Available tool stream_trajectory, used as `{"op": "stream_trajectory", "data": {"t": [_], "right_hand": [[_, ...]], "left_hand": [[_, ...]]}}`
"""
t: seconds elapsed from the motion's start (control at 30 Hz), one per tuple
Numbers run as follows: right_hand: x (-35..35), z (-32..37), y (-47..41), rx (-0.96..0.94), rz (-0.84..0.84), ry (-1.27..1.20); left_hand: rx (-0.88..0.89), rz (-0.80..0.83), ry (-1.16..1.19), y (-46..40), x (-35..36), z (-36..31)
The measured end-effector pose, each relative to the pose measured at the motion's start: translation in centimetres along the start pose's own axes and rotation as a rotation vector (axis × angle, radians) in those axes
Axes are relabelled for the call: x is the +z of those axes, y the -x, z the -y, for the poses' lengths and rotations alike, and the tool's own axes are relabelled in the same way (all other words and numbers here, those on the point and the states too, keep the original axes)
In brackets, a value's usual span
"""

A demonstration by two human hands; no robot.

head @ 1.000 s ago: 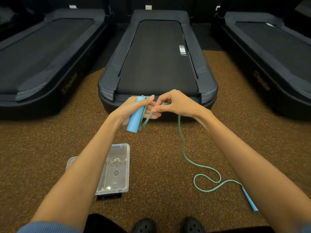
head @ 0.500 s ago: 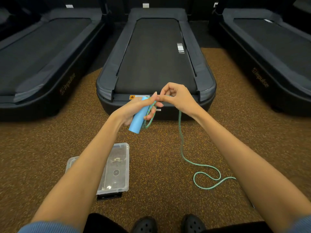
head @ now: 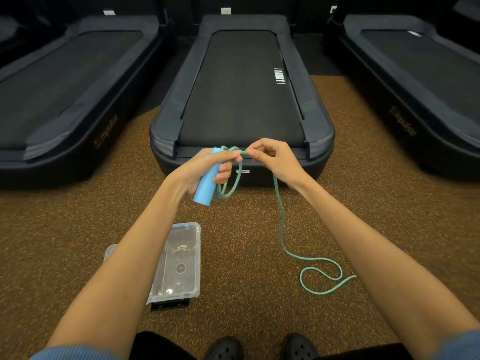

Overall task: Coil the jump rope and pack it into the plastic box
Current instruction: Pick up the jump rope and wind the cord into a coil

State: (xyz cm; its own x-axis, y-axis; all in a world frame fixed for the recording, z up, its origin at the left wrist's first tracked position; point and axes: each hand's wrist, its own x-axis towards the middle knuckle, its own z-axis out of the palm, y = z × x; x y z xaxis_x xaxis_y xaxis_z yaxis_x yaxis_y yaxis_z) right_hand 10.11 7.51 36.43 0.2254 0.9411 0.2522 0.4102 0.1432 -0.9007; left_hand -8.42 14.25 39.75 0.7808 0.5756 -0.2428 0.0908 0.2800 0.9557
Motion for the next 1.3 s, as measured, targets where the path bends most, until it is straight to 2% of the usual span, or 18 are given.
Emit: {"op": "stream_trajectory", "data": {"t": [0.37,0.5,0.73,0.9,1.0,1.17,1.3], "right_hand": [[-0.4,-1.8,0.3,0.031,-0.036,0.028],[-0.7,-2.9,0.8,0.085,-0.048,0.041],[-1.5,-5.3,2.0,0.197,-0.024,0.144],[-2.1,-6.6,3.1,0.296,0.078,0.172],[-2.6,-6.6,3.4,0.328,0.231,0.194],[-2.3,-3.3,2.5,0.316,0.516,0.195],[-1.6,0.2,1.4,0.299,0.629,0.232]], "left_hand": [[0.037,0.124,0.201,1.0,-1.1,-1.7],[0.088,0.225,0.272,1.5,-2.0,-2.2],[0.218,0.287,0.405,2.1,-4.1,-2.8],[0.255,0.427,0.746,2.0,-6.1,-2.8],[0.334,0.200,0.604,1.9,-6.5,-2.3],[0.272,-0.109,0.413,1.5,-5.2,-1.3],[0.200,-0.228,0.306,1.2,-3.9,-1.4]]}}
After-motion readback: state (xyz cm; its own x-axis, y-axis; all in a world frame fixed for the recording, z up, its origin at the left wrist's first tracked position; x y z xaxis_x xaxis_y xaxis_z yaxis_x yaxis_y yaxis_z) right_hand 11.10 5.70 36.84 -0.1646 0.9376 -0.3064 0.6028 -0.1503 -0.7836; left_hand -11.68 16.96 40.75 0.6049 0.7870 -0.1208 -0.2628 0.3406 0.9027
